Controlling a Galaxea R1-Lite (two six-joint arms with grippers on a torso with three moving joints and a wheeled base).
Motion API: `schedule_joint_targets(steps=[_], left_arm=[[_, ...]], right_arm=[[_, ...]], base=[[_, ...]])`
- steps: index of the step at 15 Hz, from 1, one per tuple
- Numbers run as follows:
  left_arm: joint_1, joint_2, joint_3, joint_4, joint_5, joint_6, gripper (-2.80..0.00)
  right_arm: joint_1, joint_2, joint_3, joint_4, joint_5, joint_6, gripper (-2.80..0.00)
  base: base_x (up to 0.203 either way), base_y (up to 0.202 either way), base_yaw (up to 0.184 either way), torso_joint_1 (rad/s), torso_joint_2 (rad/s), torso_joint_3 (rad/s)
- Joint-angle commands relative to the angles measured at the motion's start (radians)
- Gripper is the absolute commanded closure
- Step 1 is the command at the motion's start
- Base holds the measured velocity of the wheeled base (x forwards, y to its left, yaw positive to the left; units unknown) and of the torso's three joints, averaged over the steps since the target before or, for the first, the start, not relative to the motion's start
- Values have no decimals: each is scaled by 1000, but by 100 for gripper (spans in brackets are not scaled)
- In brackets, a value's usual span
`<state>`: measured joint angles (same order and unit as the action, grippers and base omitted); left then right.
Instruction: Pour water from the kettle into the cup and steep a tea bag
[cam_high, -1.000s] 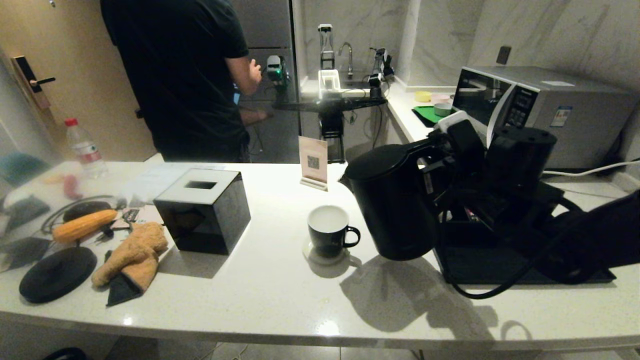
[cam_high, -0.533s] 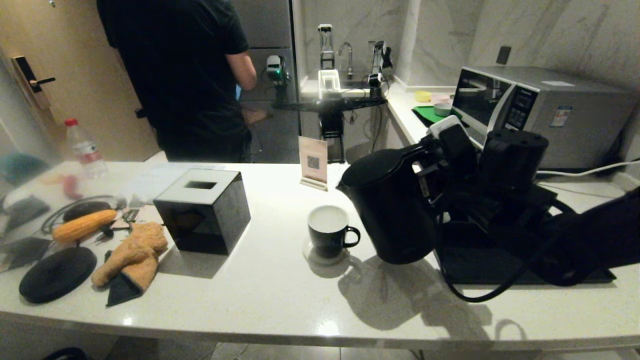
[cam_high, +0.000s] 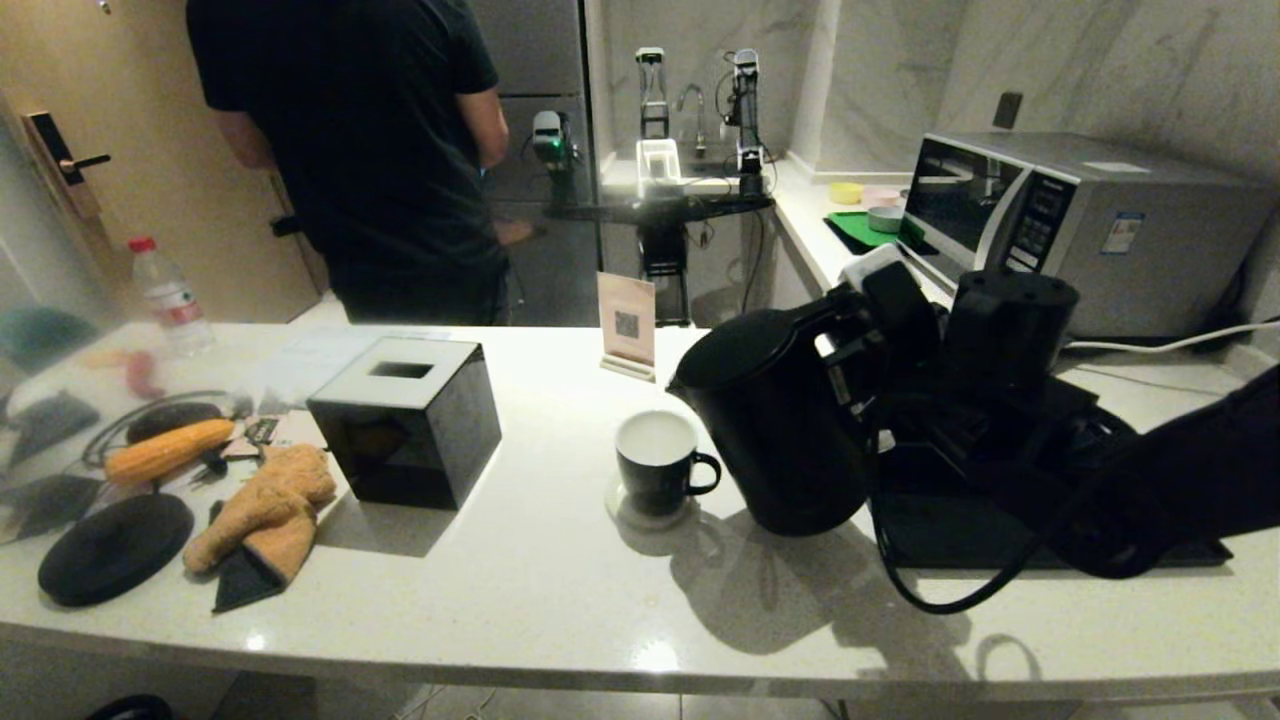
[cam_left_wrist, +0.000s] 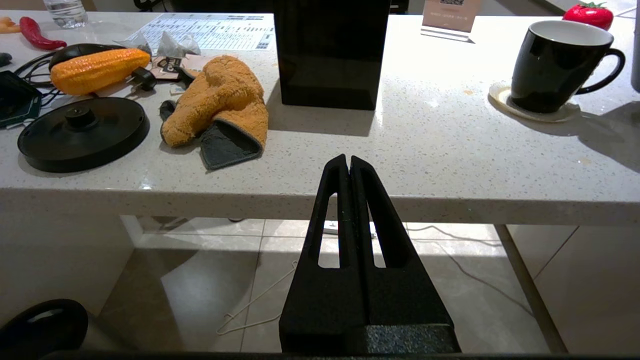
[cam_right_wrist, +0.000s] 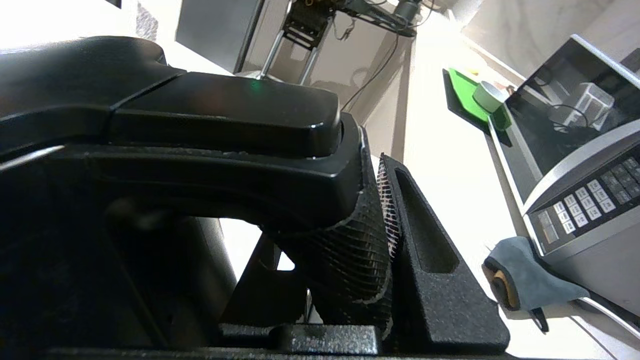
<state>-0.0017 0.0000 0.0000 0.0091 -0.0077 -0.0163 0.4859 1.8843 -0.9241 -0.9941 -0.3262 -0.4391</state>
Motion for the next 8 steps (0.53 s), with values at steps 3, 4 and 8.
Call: schedule_joint_targets(steps=[3, 4, 8], left_arm=[[0, 0, 0, 0, 0, -1, 0], [0, 0, 0, 0, 0, -1, 0], [0, 0, 0, 0, 0, -1, 0]], right_arm=[[2, 13, 14, -8, -2, -6, 0], [2, 15, 16, -8, -2, -17, 0], [2, 41, 15, -42, -2, -37, 0]], base=[[0, 0, 0, 0, 0, 0], [0, 0, 0, 0, 0, 0], [0, 0, 0, 0, 0, 0]])
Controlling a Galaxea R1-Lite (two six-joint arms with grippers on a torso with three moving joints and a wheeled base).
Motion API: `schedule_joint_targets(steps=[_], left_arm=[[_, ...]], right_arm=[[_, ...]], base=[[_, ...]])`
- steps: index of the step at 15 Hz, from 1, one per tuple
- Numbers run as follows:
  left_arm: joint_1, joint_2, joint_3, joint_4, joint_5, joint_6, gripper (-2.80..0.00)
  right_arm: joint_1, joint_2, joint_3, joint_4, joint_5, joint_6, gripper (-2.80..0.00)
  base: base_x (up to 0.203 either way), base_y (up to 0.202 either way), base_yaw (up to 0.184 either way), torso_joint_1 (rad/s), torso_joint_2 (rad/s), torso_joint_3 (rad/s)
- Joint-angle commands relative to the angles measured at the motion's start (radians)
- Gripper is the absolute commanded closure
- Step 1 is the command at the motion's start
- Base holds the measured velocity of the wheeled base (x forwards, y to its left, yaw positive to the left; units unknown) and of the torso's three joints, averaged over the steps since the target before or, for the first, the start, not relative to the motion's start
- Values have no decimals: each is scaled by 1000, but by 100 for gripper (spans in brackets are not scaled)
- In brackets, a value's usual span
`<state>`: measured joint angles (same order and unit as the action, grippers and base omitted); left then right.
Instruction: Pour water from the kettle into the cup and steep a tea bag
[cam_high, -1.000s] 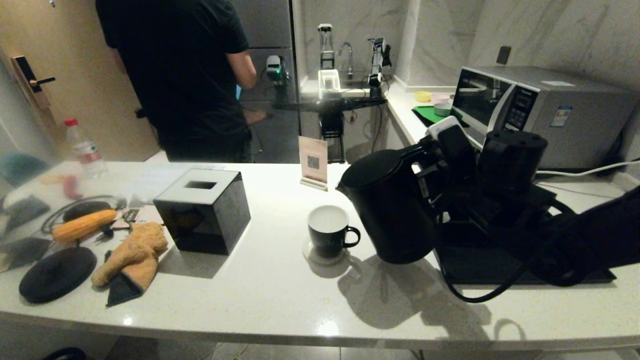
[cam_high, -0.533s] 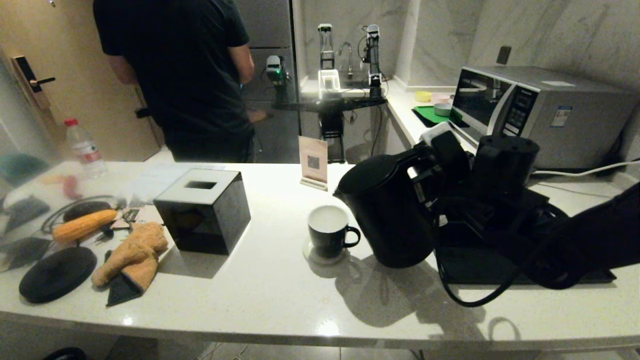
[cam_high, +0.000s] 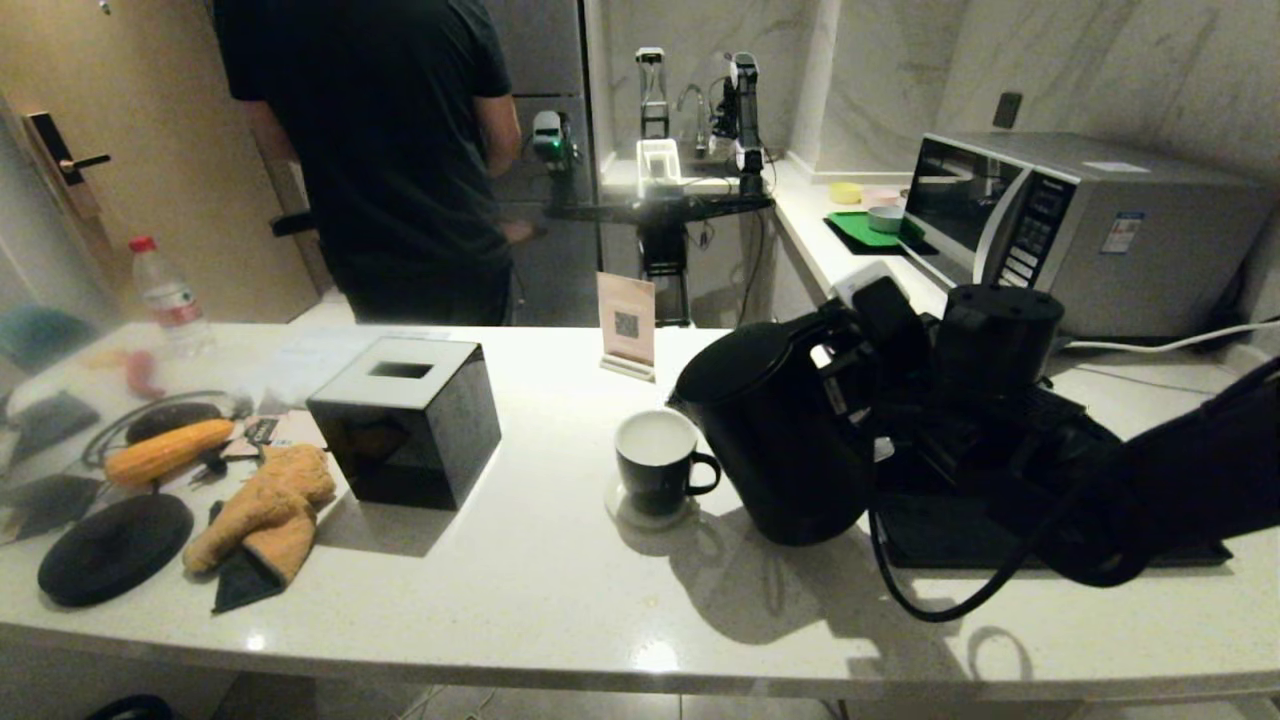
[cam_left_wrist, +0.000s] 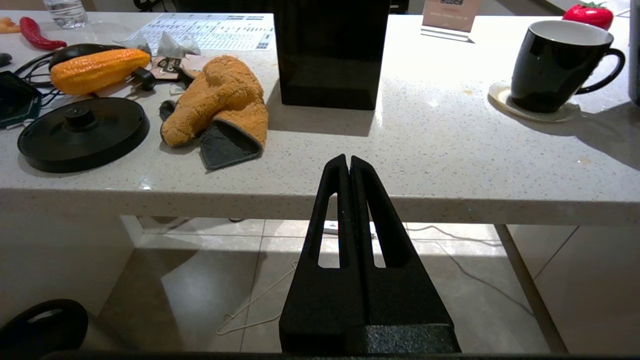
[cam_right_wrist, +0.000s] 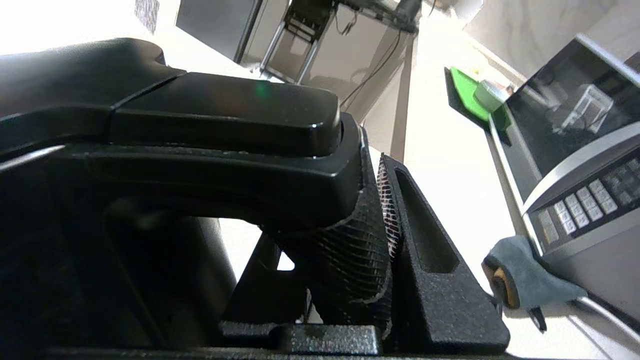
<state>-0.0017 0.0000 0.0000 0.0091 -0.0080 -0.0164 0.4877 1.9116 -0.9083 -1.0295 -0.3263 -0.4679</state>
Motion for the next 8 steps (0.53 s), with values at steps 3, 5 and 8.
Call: schedule_joint_targets(steps=[3, 5, 8], left_arm=[[0, 0, 0, 0, 0, 0, 0], [0, 0, 0, 0, 0, 0, 0], [0, 0, 0, 0, 0, 0, 0]], right_arm=[[0, 24, -7, -11, -2, -14, 0], [-1, 28, -9, -9, -2, -23, 0], [-3, 43, -24, -22, -2, -52, 0]], base=[[0, 0, 0, 0, 0, 0], [0, 0, 0, 0, 0, 0], [0, 0, 0, 0, 0, 0]])
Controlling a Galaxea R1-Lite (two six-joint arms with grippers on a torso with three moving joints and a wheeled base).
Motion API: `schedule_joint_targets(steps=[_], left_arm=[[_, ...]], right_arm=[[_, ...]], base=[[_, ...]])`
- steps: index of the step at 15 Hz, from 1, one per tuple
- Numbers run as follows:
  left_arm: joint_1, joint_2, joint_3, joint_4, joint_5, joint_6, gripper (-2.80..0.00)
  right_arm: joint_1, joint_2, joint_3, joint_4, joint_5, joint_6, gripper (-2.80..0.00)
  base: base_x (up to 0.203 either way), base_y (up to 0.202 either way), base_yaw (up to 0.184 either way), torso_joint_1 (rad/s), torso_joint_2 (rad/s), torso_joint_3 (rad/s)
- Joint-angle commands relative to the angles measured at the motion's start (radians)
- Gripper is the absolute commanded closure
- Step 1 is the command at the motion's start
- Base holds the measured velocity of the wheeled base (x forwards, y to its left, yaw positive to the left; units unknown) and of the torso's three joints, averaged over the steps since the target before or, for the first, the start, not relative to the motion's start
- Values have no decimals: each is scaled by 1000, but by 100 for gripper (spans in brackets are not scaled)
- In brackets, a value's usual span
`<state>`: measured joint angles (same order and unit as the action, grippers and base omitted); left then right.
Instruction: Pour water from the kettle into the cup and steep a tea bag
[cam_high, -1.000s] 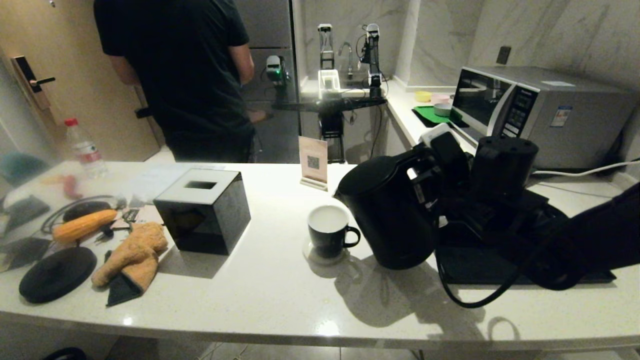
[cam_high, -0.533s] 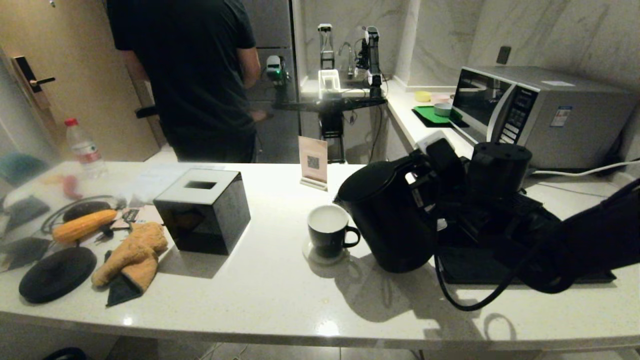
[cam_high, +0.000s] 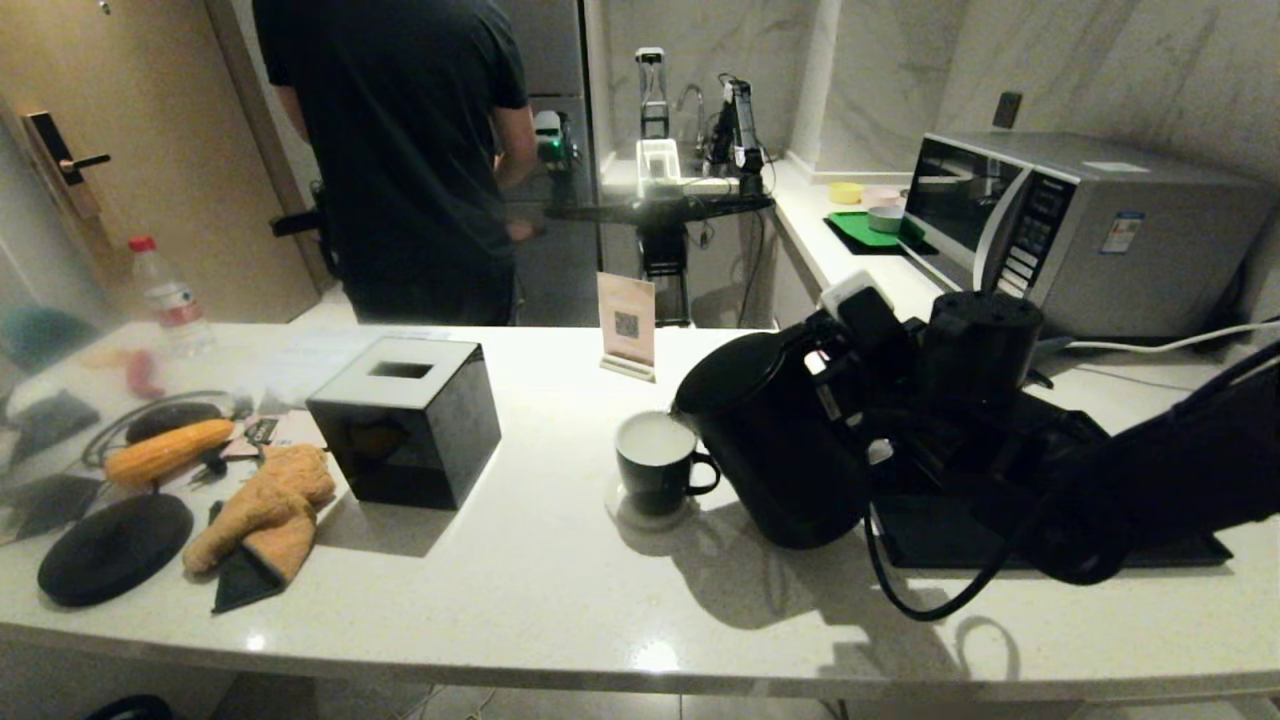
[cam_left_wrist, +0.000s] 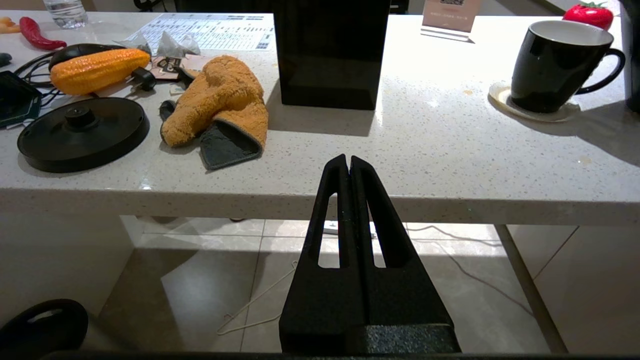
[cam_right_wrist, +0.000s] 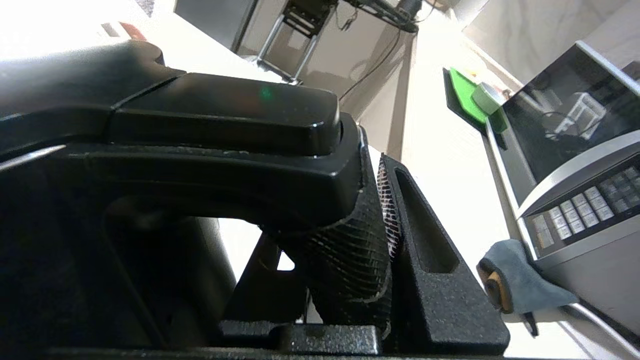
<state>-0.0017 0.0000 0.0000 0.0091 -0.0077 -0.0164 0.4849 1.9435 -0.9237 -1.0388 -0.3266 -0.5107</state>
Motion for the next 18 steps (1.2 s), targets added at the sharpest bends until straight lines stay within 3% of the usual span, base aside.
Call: schedule_joint_targets(steps=[1, 18], left_arm=[[0, 0, 0, 0, 0, 0, 0], [0, 0, 0, 0, 0, 0, 0]], right_arm=[[-2, 16, -15, -15, -2, -21, 0], [-2, 29, -26, -17, 0, -139, 0]], base=[[0, 0, 0, 0, 0, 0], [0, 0, 0, 0, 0, 0]])
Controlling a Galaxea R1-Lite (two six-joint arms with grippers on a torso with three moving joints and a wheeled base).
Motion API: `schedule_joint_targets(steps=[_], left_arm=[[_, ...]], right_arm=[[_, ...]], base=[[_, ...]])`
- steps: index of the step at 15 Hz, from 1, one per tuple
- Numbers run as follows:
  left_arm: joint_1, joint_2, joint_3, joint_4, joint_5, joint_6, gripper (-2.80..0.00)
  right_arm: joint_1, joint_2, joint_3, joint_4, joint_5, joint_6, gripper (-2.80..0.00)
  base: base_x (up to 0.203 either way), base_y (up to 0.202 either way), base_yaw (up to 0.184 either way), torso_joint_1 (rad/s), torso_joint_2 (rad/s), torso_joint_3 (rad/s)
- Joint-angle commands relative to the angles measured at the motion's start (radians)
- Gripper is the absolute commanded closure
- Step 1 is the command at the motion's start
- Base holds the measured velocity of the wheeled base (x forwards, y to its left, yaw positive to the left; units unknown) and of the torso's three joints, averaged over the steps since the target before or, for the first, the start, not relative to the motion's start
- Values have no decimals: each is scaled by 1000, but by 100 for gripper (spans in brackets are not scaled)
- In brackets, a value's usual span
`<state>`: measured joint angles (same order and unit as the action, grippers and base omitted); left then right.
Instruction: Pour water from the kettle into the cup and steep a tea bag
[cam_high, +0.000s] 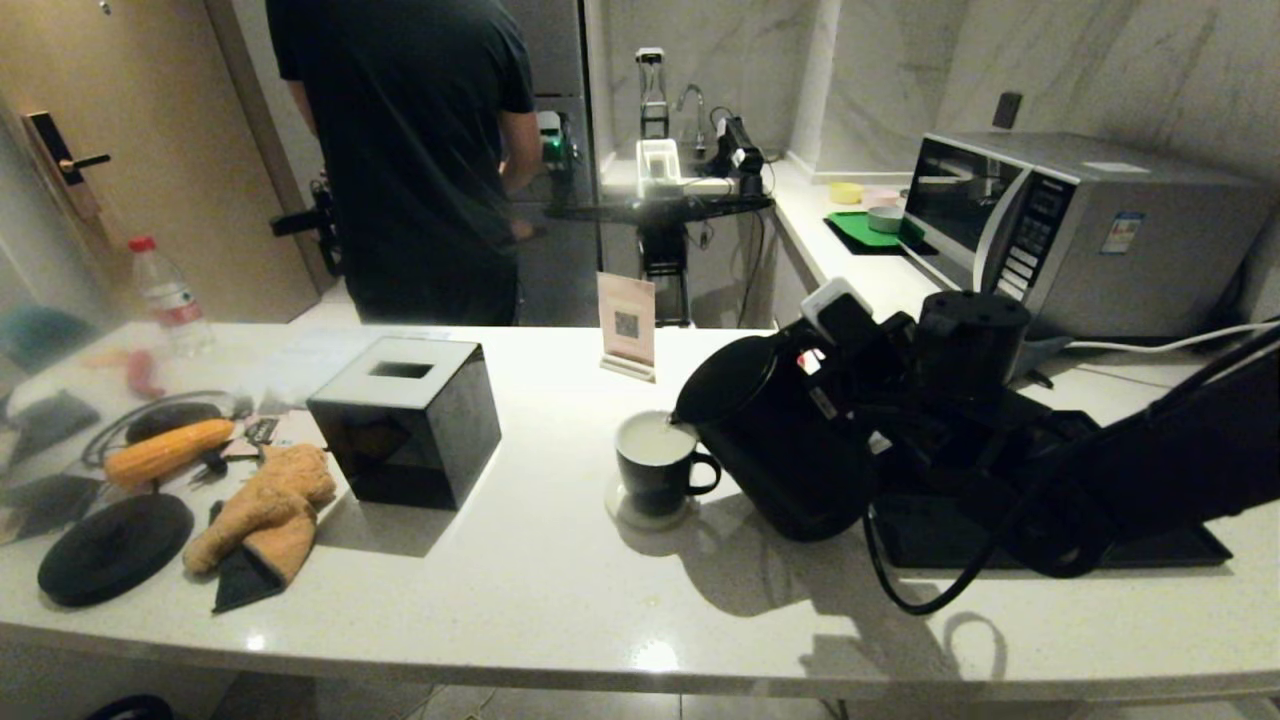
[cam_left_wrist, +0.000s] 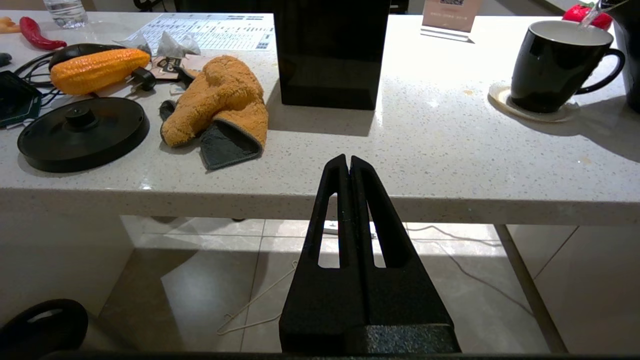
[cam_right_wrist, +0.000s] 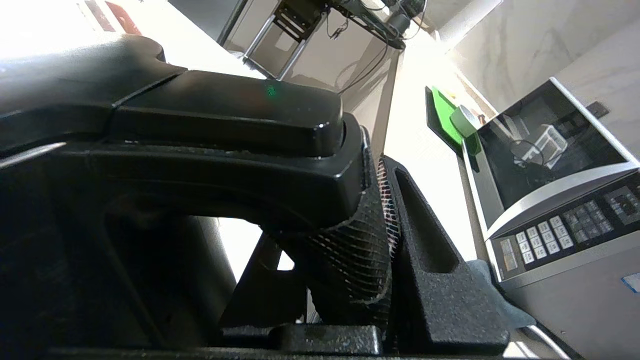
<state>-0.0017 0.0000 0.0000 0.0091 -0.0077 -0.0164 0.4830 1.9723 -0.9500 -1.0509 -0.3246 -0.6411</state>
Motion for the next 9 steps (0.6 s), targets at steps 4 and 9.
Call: schedule_joint_targets(steps=[4, 9], left_arm=[[0, 0, 0, 0, 0, 0, 0], [0, 0, 0, 0, 0, 0, 0]], right_arm=[[0, 0, 0, -3, -1, -28, 0], [0, 2, -1, -4, 1, -69, 0]], base=[[0, 0, 0, 0, 0, 0], [0, 0, 0, 0, 0, 0]])
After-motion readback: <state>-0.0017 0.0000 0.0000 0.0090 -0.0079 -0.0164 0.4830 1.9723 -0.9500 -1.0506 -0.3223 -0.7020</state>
